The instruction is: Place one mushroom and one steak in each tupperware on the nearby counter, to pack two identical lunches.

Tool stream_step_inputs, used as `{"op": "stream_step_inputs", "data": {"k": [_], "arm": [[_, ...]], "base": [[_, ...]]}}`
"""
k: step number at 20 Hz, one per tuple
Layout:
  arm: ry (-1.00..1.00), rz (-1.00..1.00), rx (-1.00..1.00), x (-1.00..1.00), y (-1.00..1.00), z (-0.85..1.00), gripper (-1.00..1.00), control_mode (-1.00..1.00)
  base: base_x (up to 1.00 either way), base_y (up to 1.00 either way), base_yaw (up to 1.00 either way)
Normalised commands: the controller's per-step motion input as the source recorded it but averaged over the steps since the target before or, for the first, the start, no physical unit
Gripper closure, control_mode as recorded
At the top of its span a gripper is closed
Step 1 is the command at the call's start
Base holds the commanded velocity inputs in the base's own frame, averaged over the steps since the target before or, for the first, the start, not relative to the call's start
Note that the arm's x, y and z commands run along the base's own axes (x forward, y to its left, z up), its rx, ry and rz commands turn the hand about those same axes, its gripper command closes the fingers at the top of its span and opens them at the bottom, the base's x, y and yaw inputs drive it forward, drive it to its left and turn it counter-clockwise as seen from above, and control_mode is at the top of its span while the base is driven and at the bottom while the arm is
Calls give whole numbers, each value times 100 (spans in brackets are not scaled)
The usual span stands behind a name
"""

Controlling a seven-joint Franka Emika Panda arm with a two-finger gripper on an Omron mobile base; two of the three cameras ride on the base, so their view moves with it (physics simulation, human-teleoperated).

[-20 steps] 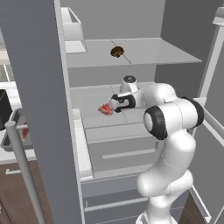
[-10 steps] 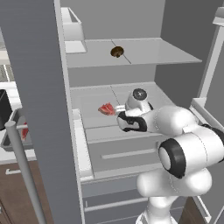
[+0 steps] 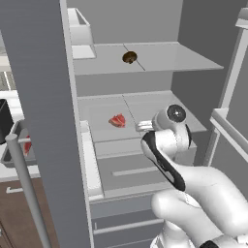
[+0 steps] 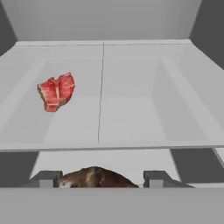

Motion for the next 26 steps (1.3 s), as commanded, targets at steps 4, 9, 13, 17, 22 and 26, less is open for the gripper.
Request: {"op": "stream_step_inputs", "data": {"k": [4, 9, 13, 17, 22, 26], "arm": [[10, 0, 0, -100, 0, 96, 100, -100], [7, -1, 0, -100, -1, 34, 100, -100], [0, -3, 0, -100, -13, 0, 100, -100], [0, 0, 0, -50, -7, 0, 100, 100], [0, 0, 0, 0, 0, 0, 100, 100], [0, 0, 0, 0, 0, 0, 100, 100]], "base": [[0, 0, 0], [0, 0, 0], [0, 0, 0], [-50, -8, 0], [-100, -1, 2], [-100, 36, 22]]}}
